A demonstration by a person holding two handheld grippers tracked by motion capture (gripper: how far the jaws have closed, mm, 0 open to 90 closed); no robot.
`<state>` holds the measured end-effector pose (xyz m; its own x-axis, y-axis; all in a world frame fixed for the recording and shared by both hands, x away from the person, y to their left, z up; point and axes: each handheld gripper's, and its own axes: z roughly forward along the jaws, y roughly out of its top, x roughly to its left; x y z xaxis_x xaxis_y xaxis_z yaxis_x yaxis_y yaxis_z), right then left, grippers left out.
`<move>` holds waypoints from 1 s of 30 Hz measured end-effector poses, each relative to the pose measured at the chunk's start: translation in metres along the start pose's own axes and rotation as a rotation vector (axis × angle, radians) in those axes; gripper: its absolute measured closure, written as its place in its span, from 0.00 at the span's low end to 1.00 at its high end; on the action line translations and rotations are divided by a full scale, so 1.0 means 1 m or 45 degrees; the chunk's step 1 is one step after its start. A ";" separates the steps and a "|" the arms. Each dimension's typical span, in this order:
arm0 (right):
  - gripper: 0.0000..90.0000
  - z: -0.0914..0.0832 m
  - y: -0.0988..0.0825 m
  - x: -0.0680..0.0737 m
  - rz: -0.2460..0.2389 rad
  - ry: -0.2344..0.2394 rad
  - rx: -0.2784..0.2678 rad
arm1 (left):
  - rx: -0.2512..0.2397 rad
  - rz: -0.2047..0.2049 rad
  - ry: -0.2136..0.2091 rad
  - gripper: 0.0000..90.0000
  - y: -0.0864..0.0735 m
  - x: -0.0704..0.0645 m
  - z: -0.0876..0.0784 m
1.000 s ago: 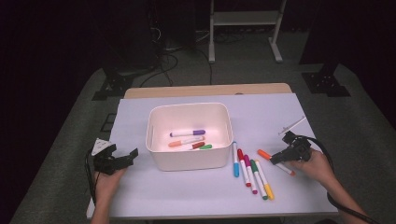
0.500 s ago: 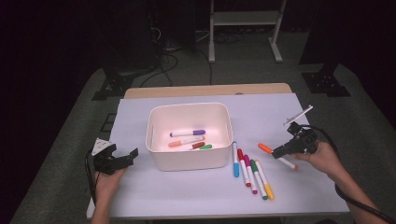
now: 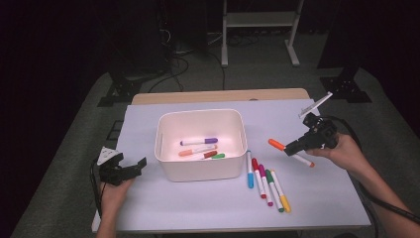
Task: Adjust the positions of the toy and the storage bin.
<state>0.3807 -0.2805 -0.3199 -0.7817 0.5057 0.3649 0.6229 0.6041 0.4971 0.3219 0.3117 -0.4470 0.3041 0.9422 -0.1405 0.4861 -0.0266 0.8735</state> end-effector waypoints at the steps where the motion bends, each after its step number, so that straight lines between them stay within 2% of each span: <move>1: 0.84 -0.002 0.004 0.003 -0.014 0.002 0.000 | -0.001 -0.001 -0.001 0.00 0.000 0.000 0.000; 12: 0.84 -0.007 0.051 0.037 -0.122 0.053 0.023 | -0.001 -0.006 -0.004 0.00 0.000 -0.001 0.000; 22: 0.84 0.002 0.087 0.061 -0.212 0.093 0.054 | -0.002 -0.007 -0.005 0.00 0.001 0.000 0.001; 30: 0.84 0.017 0.116 0.076 -0.281 0.123 0.092 | -0.003 -0.009 -0.006 0.00 0.000 0.000 0.001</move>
<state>0.3938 -0.1622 -0.2478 -0.8962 0.2975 0.3291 0.4347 0.7375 0.5169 0.3227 0.3119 -0.4471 0.3045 0.9408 -0.1490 0.4862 -0.0190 0.8736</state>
